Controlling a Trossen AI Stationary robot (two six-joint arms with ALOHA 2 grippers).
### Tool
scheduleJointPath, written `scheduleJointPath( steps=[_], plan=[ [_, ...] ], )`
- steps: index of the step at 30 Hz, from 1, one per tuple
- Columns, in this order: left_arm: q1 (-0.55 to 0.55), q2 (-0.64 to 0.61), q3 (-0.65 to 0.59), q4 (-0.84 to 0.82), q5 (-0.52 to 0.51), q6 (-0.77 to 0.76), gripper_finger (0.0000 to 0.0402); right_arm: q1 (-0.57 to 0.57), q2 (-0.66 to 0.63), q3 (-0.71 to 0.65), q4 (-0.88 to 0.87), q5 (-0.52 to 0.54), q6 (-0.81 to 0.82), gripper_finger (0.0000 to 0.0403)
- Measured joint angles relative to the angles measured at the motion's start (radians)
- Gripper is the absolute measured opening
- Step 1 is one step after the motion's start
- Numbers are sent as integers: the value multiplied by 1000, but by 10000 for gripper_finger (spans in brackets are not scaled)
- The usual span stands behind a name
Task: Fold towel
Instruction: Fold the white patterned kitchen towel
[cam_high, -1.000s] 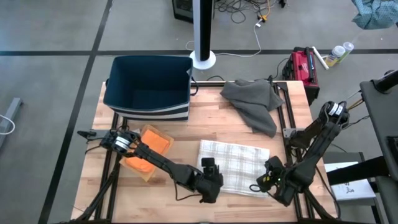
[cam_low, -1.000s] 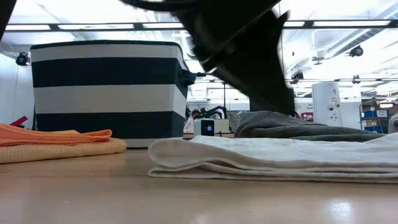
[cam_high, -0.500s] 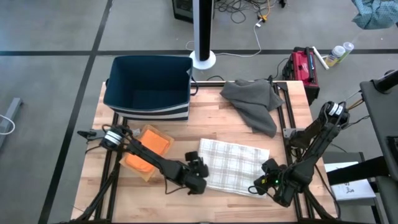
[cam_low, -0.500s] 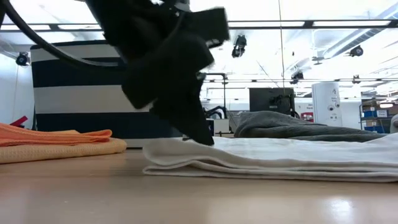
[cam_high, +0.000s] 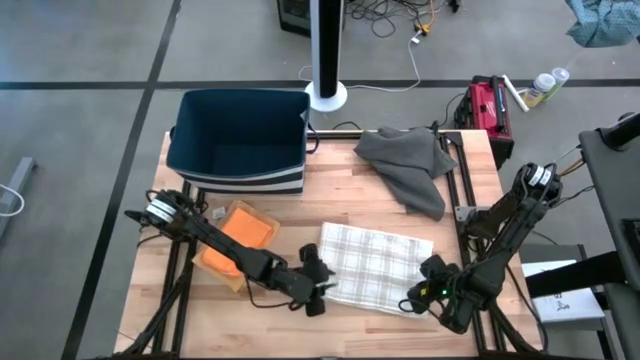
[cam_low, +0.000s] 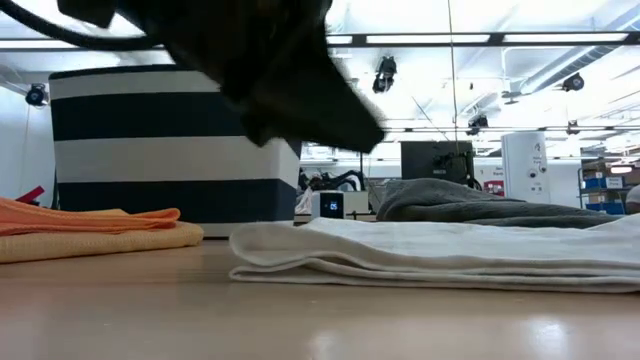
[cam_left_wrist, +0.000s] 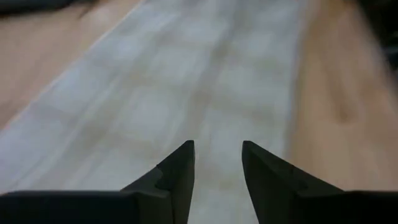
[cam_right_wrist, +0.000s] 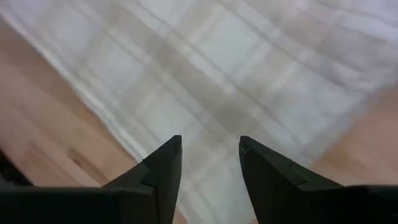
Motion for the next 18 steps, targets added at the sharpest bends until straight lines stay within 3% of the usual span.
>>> scheduleJointPath(
  steps=[2,7,13,18],
  plan=[
    [0,28,-10,104,42,23,123,0,17,0,34,30,-21,149],
    [2,103,-17,76,54,18,119,0,98,0,61,33,-8,144],
    [10,107,-26,-16,30,7,123,-8,222,-1,108,-14,38,148],
    [16,43,-22,-175,-38,21,122,-9,256,1,250,68,24,151]
  ],
)
